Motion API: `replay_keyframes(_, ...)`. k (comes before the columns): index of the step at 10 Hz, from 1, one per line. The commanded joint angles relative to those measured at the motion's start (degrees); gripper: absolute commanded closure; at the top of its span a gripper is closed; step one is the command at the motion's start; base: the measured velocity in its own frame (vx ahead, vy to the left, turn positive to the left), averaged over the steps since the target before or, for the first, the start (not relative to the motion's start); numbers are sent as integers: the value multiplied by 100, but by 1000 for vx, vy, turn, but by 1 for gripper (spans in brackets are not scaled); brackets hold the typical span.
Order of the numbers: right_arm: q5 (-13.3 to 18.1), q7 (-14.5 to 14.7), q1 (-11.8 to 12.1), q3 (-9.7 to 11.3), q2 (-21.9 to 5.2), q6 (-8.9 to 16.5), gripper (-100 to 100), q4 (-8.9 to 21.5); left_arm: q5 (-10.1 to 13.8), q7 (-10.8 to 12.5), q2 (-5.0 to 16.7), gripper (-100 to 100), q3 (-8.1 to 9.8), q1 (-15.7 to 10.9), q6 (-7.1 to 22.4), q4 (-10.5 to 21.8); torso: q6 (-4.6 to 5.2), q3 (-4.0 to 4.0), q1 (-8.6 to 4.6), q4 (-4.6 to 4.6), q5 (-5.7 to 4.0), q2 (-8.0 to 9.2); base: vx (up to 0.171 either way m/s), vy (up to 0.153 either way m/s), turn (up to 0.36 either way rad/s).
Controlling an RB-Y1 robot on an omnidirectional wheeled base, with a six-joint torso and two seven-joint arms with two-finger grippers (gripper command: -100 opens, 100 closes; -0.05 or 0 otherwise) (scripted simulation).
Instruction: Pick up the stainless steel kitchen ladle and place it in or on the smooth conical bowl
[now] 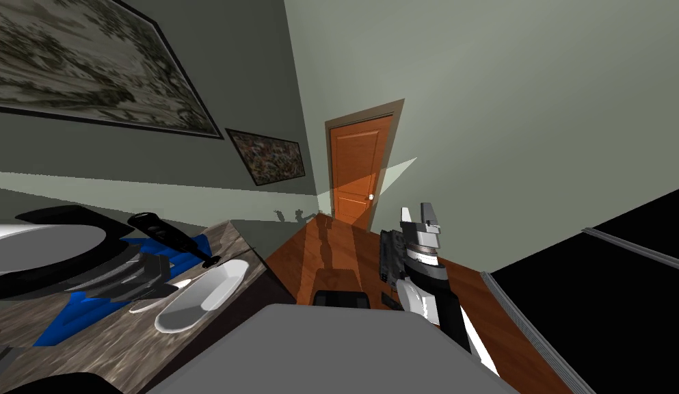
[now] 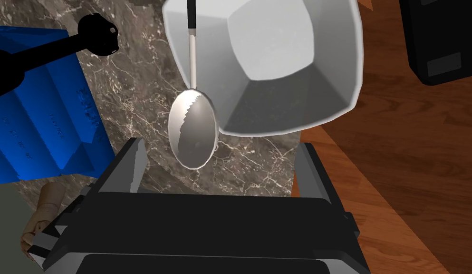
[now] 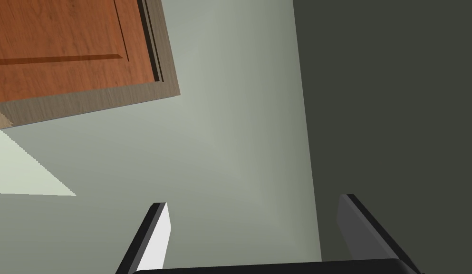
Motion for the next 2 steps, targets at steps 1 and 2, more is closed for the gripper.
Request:
replay_keyframes(1, 0, 0, 0, 0, 0, 0, 0, 0, 0, 0, 0, 0, 0, 0, 0, 0, 0, 0, 0, 0, 0, 0, 0, 0, 0)
replay_keyframes(2, 0, 0, 0, 0, 0, 0, 0, 0, 0, 0, 0, 0, 0, 0, 0, 0, 0, 0, 0, 0, 0, 0, 0, 0, 0)
